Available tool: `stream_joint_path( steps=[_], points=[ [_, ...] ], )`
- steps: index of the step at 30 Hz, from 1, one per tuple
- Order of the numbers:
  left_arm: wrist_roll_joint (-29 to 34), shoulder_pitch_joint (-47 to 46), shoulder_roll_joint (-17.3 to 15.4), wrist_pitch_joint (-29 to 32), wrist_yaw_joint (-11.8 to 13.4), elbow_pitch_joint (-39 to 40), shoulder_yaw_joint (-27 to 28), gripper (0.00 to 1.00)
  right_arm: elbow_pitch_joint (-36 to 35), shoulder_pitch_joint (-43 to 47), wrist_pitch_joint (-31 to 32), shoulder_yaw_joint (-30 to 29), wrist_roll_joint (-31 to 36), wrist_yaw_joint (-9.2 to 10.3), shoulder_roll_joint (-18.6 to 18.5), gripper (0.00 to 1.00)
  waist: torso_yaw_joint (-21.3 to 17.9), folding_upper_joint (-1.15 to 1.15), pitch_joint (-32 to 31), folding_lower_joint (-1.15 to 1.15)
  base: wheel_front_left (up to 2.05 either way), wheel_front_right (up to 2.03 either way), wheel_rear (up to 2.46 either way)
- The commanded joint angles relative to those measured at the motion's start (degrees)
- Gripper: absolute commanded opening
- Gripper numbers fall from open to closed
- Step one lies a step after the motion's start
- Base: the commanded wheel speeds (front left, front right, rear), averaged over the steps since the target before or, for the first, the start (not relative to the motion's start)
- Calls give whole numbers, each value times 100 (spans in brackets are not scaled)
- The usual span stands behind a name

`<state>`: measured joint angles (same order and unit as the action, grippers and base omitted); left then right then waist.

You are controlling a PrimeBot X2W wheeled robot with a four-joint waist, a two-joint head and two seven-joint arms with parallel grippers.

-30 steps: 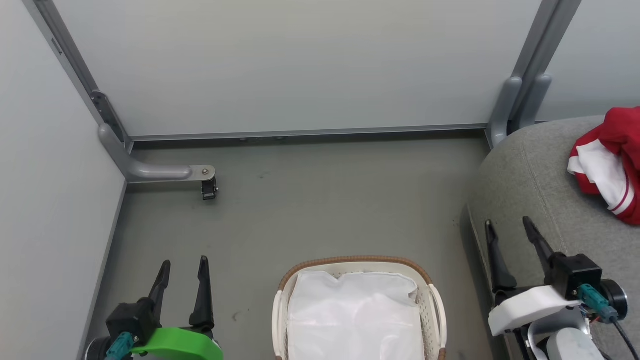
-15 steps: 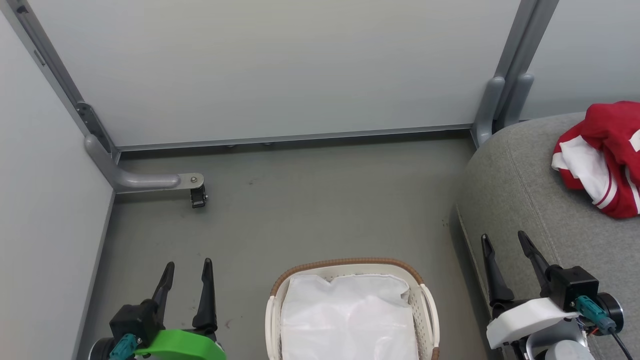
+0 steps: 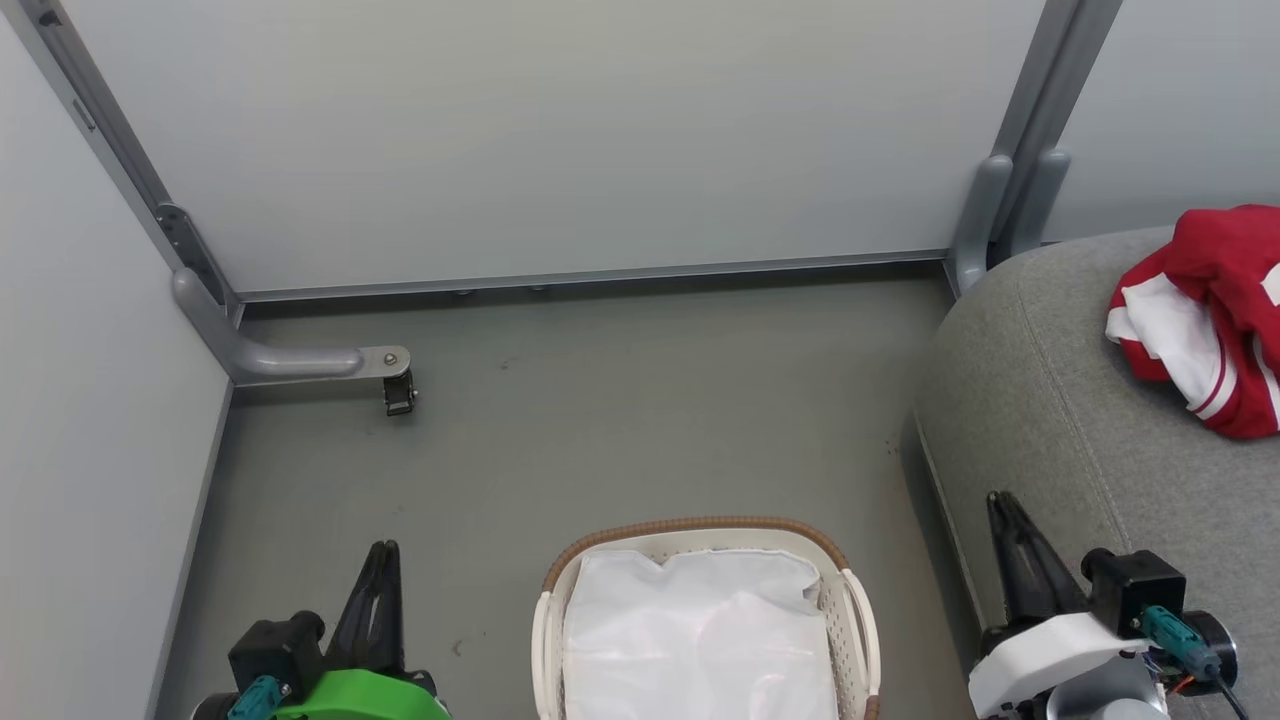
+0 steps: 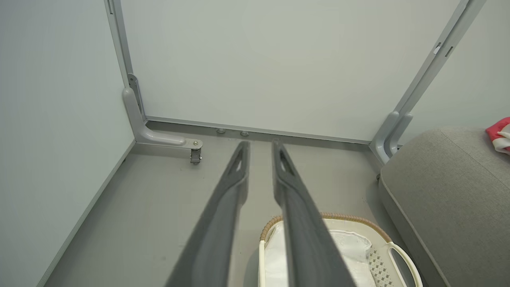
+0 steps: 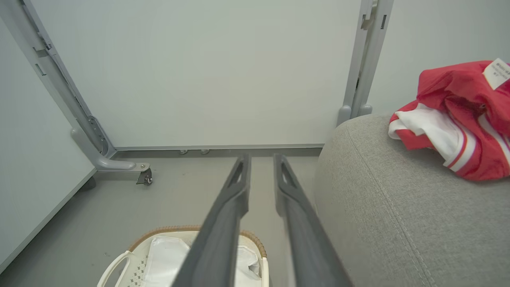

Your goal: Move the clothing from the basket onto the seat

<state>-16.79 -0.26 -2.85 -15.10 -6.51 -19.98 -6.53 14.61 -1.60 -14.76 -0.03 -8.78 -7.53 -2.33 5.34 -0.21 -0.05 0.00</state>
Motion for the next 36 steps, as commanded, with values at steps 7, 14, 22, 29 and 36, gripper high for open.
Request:
stream_joint_path(
  steps=[7,14,22,29,36],
  points=[
    [-820,-72,-4,231,-11,111,141,0,-37,-107,243,-97,-906,0,-19,0,-33,1,1,0,0,0,0],
    [-1488,-131,-7,420,-21,161,255,0,-61,-132,418,-140,-1647,1,-24,0,-63,3,3,0,0,0,0],
    [-2180,-196,-10,616,-31,215,374,0,-71,-174,608,-195,-2410,1,-29,0,-97,4,4,0,0,0,0],
    [-2725,-248,-11,771,-40,257,467,0,-75,-208,762,-242,-3014,2,-34,0,-126,5,5,0,0,0,0],
    [-3252,-291,-13,921,-49,297,560,0,-76,-244,910,-286,-3592,2,-38,0,-156,6,7,0,0,0,0]
  ],
)
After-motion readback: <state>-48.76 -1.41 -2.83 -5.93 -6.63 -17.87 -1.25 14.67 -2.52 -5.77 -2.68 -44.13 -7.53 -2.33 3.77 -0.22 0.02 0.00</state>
